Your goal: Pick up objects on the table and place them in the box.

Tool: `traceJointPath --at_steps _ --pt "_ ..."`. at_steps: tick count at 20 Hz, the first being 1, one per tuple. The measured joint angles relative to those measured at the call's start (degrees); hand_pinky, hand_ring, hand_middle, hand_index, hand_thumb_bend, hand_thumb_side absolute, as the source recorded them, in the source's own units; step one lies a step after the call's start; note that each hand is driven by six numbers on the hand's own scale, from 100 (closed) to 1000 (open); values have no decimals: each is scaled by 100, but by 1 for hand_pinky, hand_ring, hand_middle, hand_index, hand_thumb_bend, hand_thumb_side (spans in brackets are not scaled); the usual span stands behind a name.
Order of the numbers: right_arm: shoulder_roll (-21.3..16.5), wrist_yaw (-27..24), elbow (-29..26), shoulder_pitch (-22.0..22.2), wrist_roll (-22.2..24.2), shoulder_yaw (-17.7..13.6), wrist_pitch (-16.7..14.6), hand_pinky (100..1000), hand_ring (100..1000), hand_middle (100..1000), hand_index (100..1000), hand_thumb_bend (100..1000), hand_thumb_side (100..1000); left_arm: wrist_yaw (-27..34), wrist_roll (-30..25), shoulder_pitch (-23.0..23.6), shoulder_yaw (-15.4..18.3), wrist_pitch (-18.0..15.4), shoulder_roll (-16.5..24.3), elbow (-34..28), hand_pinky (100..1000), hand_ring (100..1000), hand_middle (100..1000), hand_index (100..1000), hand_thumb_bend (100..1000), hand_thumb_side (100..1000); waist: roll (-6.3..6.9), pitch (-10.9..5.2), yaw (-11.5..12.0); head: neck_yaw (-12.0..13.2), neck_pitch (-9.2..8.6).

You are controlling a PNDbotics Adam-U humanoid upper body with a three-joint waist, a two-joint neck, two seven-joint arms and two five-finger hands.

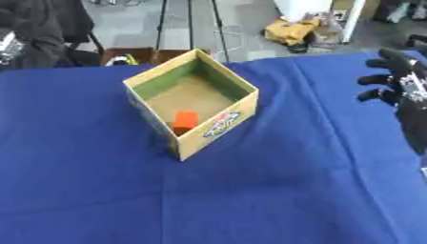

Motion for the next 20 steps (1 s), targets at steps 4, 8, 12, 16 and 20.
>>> traceJointPath --at_steps 4,8,12,16,20 --pt "0 -5 0 -39 -101 -1 -46 530 654 726 837 275 627 755 390 513 94 -273 -351 -149 725 654 672 800 798 855 -11 17 106 -4 2" --pt "2 -13 0 -42 -194 0 -49 533 654 724 836 259 629 1164 487 677 103 -441 -657 -171 717 642 668 803 793 851 -10 17 162 -11 13" --pt "2 -19 0 -56 -216 3 -32 526 635 722 837 240 612 1336 466 745 104 -517 -827 -171 710 632 662 803 791 847 -12 16 167 -30 60" --pt "2 -19 0 -56 -216 3 -10 526 627 721 837 233 598 1372 438 753 105 -550 -877 -172 706 625 660 803 789 842 -16 16 158 -39 89" --pt "3 -18 -5 -51 -212 1 10 525 625 725 839 235 587 1372 413 782 105 -539 -900 -172 704 621 657 803 779 841 -32 16 140 -42 106"
